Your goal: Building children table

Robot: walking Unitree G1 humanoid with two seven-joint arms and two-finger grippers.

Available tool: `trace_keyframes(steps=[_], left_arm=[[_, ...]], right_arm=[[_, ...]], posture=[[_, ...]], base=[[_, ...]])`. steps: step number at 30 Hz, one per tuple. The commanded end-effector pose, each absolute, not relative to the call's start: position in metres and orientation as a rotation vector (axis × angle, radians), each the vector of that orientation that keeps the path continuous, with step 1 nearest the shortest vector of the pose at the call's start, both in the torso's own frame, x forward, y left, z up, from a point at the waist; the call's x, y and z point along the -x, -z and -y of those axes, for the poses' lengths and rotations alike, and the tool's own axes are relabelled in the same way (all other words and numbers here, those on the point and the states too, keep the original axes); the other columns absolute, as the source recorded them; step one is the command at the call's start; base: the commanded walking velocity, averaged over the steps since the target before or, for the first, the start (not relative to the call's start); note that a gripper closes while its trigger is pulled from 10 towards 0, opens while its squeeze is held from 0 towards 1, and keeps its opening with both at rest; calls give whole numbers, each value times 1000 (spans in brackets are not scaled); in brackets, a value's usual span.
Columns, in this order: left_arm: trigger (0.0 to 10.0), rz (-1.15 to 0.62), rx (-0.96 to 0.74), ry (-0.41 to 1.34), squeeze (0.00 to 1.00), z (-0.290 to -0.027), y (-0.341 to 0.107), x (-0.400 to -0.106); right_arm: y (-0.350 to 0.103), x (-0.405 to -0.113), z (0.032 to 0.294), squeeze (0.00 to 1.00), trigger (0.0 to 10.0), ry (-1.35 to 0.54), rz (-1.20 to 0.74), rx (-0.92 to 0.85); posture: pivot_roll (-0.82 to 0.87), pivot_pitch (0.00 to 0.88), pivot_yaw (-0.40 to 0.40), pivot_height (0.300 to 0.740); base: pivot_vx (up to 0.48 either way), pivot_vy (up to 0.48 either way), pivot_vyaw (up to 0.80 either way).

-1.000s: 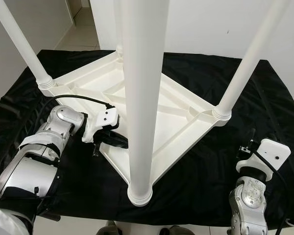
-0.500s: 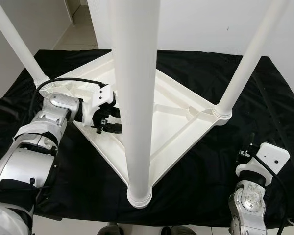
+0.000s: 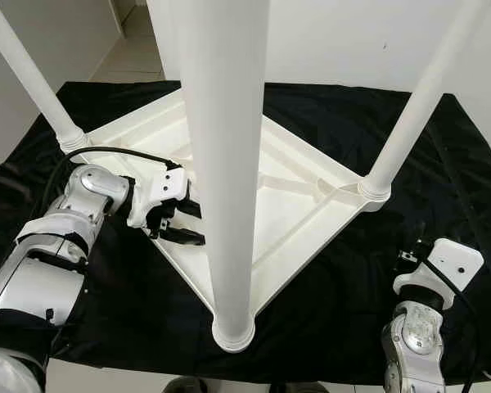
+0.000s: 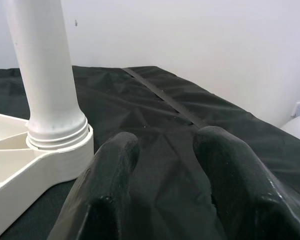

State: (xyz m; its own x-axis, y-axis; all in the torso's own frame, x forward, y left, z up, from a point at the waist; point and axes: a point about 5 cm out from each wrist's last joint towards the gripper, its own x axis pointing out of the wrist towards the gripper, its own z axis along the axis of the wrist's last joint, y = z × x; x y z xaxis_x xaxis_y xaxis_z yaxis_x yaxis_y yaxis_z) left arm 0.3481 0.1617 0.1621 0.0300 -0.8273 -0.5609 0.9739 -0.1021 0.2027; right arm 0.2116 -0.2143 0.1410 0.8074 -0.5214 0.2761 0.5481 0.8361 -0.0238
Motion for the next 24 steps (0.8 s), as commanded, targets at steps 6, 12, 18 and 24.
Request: trace_keyframes(steps=[6, 12, 18, 24], left_arm=[[10000, -364, -641, 1690, 1000, -165, -152, -337], [10000, -387, -781, 1638, 0, -174, -138, -333], [10000, -381, -801, 1586, 0, -167, -132, -335], [10000, -373, -826, 1537, 0, -163, -129, -338]], right_arm=[[-139, -213, 213, 0, 10000, 556, 259, 115], [-138, -215, 210, 0, 10000, 523, 252, 115], [-139, -216, 208, 0, 10000, 509, 257, 115], [-139, -216, 208, 0, 10000, 509, 255, 118]], posture=[[-14, 40, 45, 740], [-14, 31, 33, 740], [-17, 32, 32, 740], [-25, 37, 36, 740]], base=[[0, 0, 0], [0, 0, 0], [0, 0, 0], [0, 0, 0]])
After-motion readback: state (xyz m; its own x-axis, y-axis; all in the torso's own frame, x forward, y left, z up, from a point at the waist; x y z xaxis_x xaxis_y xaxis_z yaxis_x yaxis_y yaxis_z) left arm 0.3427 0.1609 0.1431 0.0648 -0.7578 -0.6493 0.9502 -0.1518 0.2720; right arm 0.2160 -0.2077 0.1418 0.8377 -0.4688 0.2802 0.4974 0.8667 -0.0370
